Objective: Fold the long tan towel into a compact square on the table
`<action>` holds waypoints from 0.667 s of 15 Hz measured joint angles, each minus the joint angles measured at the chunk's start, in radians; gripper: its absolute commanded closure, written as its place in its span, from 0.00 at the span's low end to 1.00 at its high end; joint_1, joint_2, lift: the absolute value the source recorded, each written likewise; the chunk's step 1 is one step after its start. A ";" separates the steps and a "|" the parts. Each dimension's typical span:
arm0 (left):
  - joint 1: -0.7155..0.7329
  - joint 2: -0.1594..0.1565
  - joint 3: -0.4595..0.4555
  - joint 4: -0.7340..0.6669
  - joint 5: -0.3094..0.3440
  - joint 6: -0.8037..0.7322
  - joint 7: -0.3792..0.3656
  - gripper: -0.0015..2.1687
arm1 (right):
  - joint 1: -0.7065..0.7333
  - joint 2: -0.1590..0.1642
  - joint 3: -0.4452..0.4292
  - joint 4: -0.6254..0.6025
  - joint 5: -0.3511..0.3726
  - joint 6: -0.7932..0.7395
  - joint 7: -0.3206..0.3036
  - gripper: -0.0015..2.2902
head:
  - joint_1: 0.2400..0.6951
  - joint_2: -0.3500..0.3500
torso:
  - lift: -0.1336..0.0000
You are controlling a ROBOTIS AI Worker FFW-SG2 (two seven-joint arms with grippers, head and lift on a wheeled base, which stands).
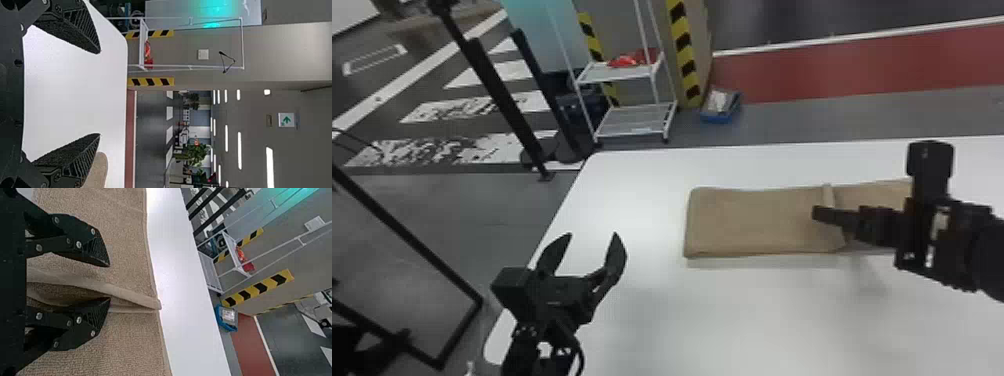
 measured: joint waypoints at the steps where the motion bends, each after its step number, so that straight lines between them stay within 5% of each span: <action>1: 0.000 0.001 0.000 0.001 0.000 0.000 0.000 0.07 | -0.004 0.000 -0.003 0.000 0.002 0.002 -0.002 0.27 | 1.00 0.99 | 0.08; 10: -0.003 0.005 -0.002 0.006 0.002 0.000 0.000 0.07 | 0.010 0.000 -0.027 -0.025 0.003 0.031 0.000 0.27 | 1.00 0.98 | 0.08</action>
